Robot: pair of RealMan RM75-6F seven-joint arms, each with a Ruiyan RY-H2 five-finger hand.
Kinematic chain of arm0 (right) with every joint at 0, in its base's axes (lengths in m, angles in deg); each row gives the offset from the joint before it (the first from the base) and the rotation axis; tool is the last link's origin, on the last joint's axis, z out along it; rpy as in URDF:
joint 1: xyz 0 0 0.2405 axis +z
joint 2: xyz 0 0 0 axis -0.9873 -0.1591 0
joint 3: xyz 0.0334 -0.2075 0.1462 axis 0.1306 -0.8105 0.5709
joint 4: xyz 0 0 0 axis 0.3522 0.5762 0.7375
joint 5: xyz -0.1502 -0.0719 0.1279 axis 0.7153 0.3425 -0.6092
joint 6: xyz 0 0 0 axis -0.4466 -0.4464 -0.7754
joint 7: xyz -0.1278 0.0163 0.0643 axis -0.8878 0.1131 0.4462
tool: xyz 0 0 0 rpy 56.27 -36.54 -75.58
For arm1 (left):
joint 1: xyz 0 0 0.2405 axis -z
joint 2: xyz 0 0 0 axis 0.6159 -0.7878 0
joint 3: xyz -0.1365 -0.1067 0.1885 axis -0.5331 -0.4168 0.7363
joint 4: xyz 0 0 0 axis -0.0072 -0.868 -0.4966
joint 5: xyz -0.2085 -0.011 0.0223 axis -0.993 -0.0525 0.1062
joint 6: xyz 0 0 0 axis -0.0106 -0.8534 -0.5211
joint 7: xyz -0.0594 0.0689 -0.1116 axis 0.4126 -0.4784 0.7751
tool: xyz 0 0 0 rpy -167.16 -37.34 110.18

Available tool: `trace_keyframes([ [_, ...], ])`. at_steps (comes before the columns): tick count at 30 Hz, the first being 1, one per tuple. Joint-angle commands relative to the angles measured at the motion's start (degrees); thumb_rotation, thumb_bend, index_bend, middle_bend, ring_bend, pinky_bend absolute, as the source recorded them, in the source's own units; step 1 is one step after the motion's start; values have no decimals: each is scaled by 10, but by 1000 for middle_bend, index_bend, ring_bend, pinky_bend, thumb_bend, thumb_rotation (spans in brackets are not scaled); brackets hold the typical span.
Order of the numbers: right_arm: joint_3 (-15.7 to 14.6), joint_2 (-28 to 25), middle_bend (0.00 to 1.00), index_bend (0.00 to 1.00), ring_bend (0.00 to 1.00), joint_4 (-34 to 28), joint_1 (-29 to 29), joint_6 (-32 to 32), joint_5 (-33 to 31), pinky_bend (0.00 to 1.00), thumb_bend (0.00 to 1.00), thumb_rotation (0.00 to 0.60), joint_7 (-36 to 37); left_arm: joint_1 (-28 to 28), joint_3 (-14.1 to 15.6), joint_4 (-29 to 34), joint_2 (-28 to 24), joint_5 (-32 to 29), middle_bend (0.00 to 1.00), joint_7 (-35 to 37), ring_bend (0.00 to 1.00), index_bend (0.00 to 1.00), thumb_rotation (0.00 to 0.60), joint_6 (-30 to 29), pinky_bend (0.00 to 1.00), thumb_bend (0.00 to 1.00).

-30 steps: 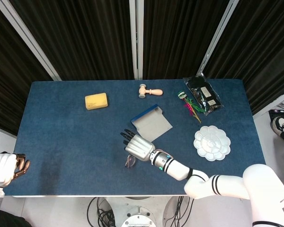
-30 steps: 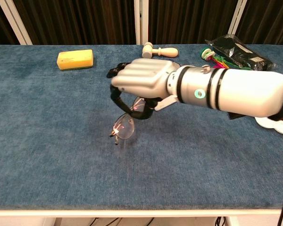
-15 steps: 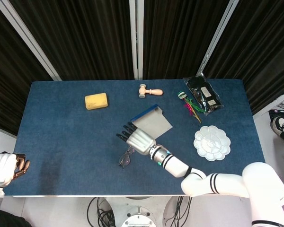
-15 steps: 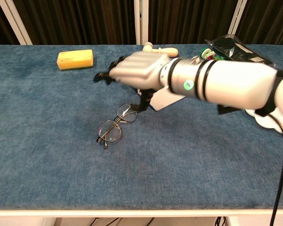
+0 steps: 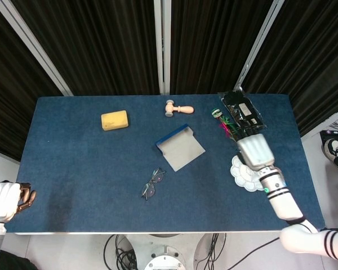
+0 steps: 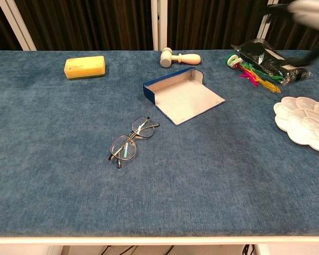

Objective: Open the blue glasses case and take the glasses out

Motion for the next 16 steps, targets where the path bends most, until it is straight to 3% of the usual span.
trace_keyframes([
  [1, -37, -41, 104, 0, 0, -25, -83, -76, 42, 0, 276, 600, 72, 0, 0, 0, 0, 0, 987, -1, 841, 842, 600, 0, 657, 387],
  [9, -87, -44, 108, 0, 0, -4, -218, -200, 116, 0, 272, 600, 183, -1, 0, 0, 1, 1, 987, -3, 841, 842, 600, -2, 657, 387],
  [16, -92, -35, 116, 0, 0, 19, -269, -243, 157, 0, 272, 600, 205, -1, -1, 1, 1, -1, 988, -6, 841, 842, 600, -2, 657, 387],
])
